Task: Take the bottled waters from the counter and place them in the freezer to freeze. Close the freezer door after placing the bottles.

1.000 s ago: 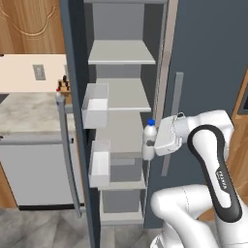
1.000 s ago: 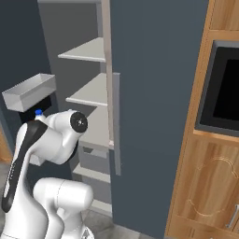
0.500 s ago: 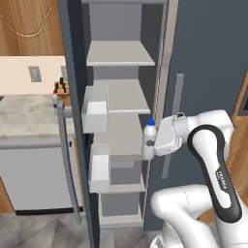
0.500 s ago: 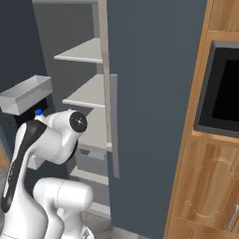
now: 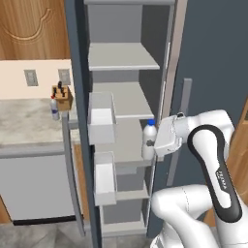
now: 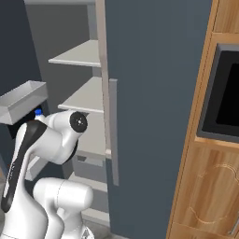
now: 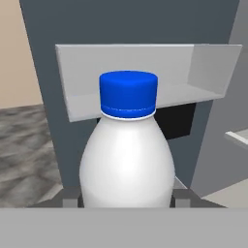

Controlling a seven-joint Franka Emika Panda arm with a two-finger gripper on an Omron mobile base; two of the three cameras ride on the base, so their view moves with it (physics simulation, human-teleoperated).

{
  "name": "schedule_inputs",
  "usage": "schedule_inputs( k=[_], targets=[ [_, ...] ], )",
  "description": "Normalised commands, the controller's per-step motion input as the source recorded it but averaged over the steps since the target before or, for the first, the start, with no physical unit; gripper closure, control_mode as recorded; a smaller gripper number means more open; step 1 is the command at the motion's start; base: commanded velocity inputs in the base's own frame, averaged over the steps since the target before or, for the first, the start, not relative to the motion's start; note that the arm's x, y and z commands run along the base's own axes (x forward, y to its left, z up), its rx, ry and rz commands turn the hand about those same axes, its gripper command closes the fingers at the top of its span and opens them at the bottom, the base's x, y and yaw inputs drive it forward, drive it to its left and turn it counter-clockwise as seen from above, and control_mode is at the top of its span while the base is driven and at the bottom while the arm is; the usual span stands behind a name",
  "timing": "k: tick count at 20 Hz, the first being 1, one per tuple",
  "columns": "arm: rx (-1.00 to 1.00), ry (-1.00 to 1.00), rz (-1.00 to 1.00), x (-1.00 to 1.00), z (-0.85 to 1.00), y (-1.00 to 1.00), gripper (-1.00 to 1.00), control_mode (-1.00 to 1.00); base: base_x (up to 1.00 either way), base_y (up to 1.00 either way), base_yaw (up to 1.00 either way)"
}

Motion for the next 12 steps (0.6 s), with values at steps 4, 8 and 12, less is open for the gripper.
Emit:
schedule_inputs(
  k=[4, 8, 12],
  targets=[
    [0.00, 0.00, 0.00, 0.00, 0.00, 0.00, 1.00, 1.00, 0.30, 0.24, -0.07],
    [0.00, 0.00, 0.00, 0.00, 0.00, 0.00, 1.00, 1.00, 0.33, 0.15, -0.06],
    [0.00, 0.00, 0.00, 0.00, 0.00, 0.00, 1.00, 1.00, 0.38, 0.21, -0.08]
  ],
)
